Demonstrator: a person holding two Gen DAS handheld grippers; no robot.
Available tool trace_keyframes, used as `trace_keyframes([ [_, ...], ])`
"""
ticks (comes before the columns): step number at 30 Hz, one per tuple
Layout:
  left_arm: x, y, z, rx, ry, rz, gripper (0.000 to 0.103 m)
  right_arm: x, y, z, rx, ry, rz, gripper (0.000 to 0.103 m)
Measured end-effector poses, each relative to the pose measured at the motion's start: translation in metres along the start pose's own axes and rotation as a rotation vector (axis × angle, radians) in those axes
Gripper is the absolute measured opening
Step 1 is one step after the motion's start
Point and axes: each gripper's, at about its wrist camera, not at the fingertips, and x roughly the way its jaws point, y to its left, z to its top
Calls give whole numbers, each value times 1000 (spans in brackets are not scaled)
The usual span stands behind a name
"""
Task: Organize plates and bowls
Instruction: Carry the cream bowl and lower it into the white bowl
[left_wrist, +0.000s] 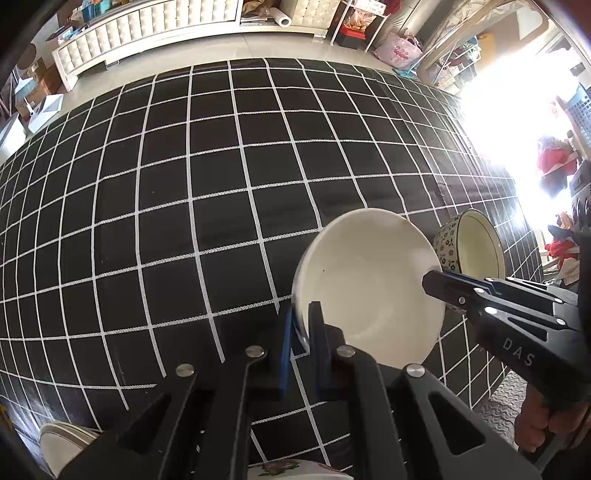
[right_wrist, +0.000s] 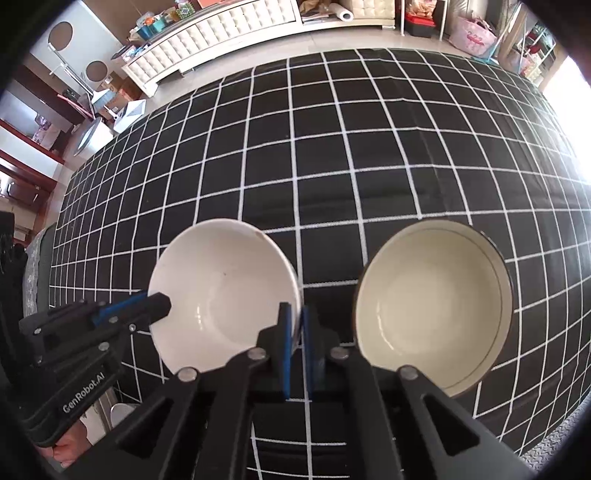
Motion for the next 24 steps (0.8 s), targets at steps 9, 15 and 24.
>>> trace_keyframes([
  [9, -7, -18, -11, 33, -12, 46, 6, -6, 0, -12, -10, -27, -22, 8],
  [15, -28, -31, -18, 45, -44, 53, 6, -34, 11, -20, -22, -64, -27, 8],
  [24, -87, -31, -42, 38, -117, 55, 7, -79, 41, -33, -54, -123, -17, 8],
])
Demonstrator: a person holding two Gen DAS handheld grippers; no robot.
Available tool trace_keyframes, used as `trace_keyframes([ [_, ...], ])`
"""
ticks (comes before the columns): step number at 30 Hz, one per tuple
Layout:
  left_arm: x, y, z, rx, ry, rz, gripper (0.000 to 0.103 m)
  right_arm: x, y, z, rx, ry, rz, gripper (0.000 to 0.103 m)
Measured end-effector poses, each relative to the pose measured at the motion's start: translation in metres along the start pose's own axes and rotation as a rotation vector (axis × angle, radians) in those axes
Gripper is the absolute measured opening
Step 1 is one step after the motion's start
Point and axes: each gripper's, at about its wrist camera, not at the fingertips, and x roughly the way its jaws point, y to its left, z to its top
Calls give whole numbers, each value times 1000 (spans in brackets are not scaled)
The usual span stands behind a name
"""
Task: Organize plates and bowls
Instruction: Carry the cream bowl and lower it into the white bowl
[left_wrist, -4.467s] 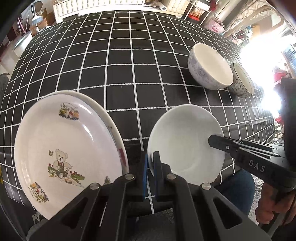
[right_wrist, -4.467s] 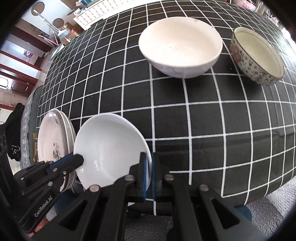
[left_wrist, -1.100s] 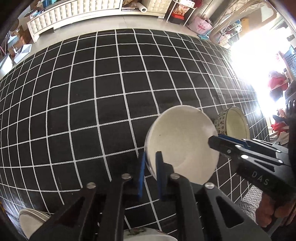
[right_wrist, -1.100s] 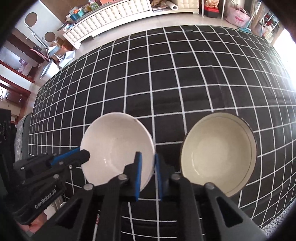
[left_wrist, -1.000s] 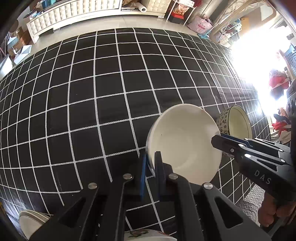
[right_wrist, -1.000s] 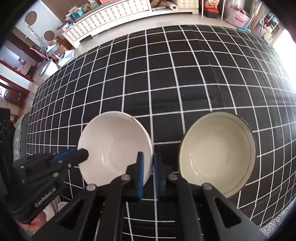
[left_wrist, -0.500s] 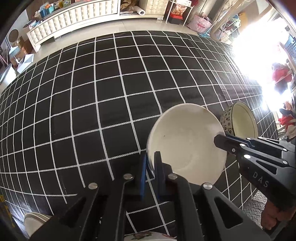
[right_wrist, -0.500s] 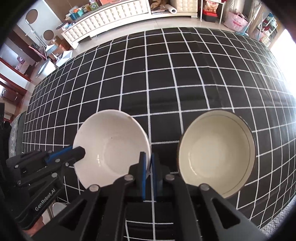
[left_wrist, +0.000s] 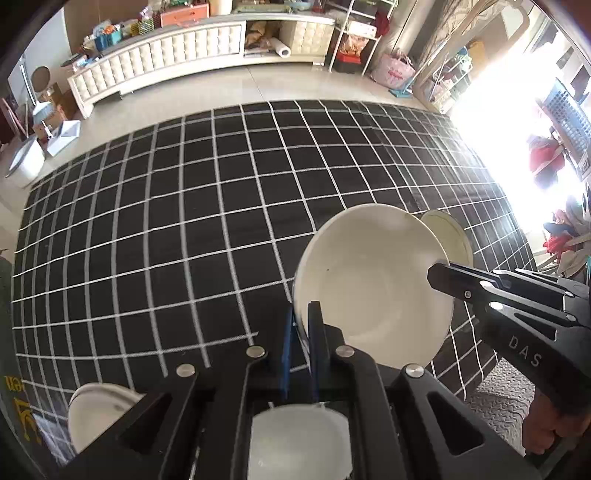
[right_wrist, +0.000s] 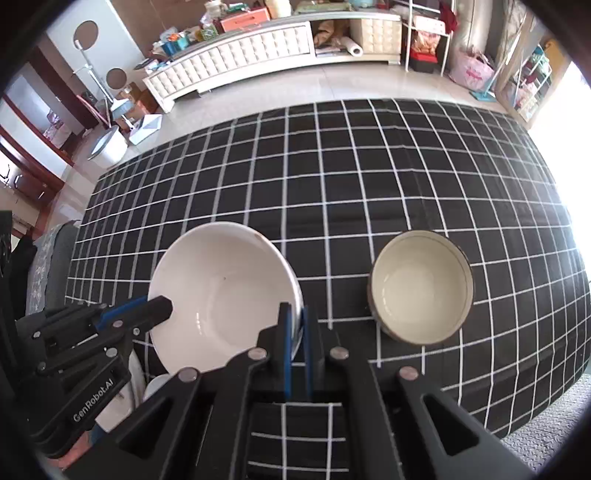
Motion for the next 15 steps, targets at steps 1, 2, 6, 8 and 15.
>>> trace_keyframes([
  [1, -7, 0, -4, 0, -6, 5, 7, -1, 4, 0, -2, -2, 2, 8],
  [2, -10, 2, -6, -2, -9, 8, 7, -3, 8, -1, -3, -3, 6, 8],
  [6, -33, 6, -23, -20, -26, 15, 7, -10, 22, -10, -7, -2, 23, 8],
  [8, -40, 8, -33, -25, -29, 22, 7, -13, 30, -17, -17, -5, 26, 8],
  [15, -55, 21, -72, -54, -27, 30, 7, -12, 52, -38, -43, 6, 22, 8],
])
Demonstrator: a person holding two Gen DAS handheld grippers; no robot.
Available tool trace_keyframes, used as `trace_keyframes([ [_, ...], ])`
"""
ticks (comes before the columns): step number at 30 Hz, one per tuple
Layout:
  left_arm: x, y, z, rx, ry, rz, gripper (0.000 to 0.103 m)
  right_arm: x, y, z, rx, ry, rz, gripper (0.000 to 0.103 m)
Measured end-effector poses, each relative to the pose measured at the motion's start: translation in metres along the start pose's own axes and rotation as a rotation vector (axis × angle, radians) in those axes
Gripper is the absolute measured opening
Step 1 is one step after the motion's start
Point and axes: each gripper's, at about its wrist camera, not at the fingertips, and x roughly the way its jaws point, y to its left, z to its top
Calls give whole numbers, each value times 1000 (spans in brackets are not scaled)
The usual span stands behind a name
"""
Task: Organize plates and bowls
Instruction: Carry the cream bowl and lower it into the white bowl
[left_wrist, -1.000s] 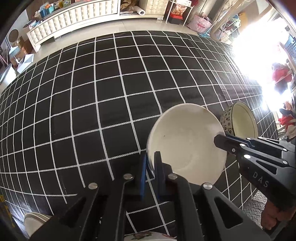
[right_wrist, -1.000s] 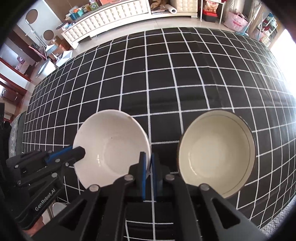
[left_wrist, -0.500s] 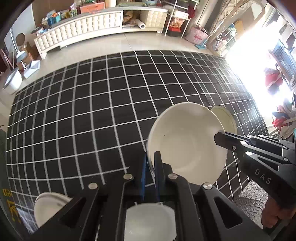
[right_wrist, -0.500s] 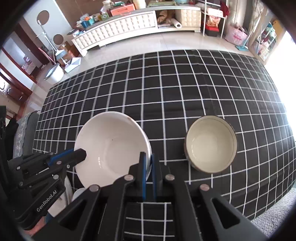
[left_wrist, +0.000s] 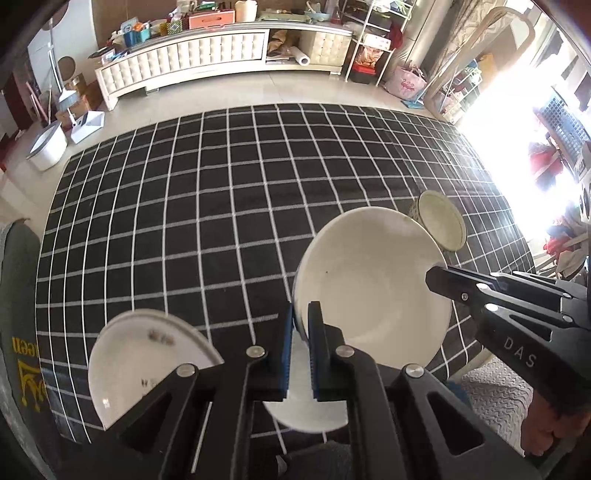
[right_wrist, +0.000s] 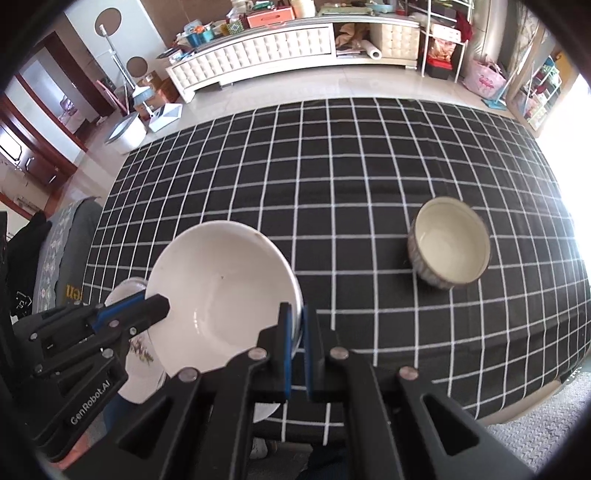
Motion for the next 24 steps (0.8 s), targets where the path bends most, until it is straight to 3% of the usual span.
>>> trace_keyframes([
  [14, 0, 25, -61, -45, 50, -1, 7, 17, 20, -42, -6, 53, 6, 8],
  [24, 17, 29, -81, -48, 92, 12, 7, 36, 23, -51, 1, 103, 3, 8],
])
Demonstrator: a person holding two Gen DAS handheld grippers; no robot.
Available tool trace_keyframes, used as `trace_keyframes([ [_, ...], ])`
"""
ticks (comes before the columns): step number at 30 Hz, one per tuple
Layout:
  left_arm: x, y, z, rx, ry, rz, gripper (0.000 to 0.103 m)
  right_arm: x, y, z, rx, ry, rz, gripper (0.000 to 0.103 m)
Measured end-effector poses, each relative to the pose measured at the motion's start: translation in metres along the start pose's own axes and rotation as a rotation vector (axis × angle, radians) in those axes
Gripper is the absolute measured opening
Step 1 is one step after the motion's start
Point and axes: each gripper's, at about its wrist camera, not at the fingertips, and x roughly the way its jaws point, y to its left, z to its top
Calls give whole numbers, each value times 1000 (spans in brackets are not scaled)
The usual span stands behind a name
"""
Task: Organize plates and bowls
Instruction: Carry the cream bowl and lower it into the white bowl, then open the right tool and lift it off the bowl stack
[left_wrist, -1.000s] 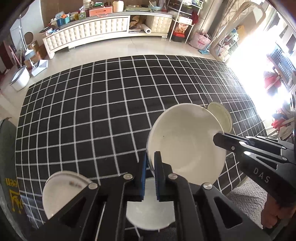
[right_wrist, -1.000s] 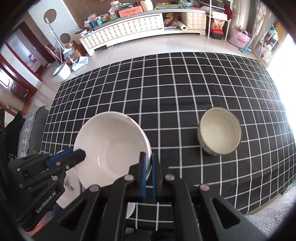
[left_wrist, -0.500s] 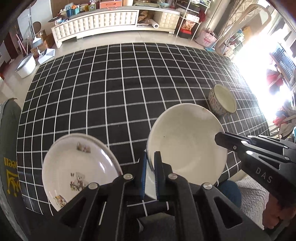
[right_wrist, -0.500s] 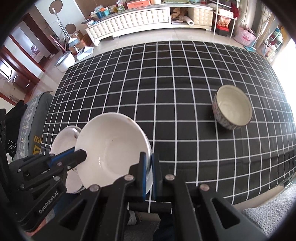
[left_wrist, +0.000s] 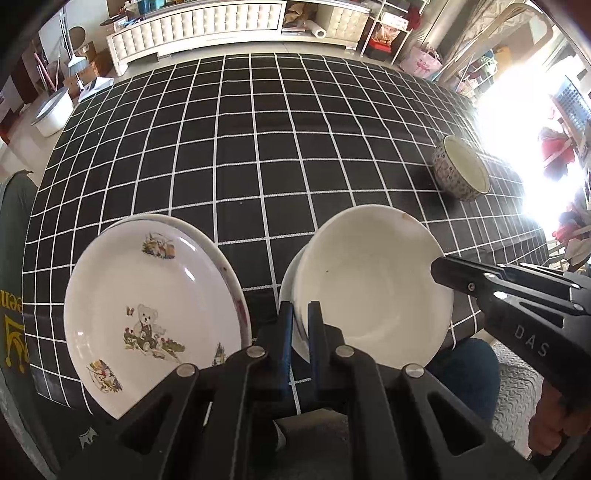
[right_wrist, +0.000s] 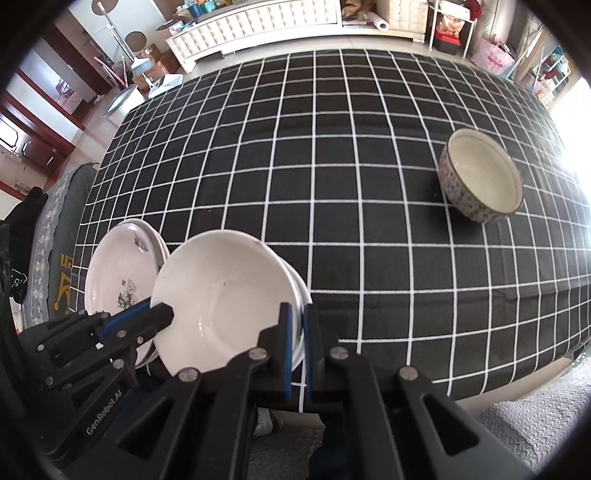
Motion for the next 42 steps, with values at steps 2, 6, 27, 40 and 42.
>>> trace_keyframes([
  [2, 1, 1, 0, 0, 5, 0, 7, 3, 0, 0, 3, 7, 1, 8],
  [6, 6, 3, 0, 1, 15, 2, 6, 5, -1, -1, 6, 11, 1, 8],
  [27, 12, 3, 3, 9, 23, 6, 6, 20, -3, -3, -5, 40, 1, 8],
  [40, 10, 4, 4, 7, 20, -3, 6, 21, -4, -3, 2, 54, 14, 8],
  [42, 6, 4, 4, 4, 11, -3, 6, 18, -2, -3, -4, 48, 10, 8],
])
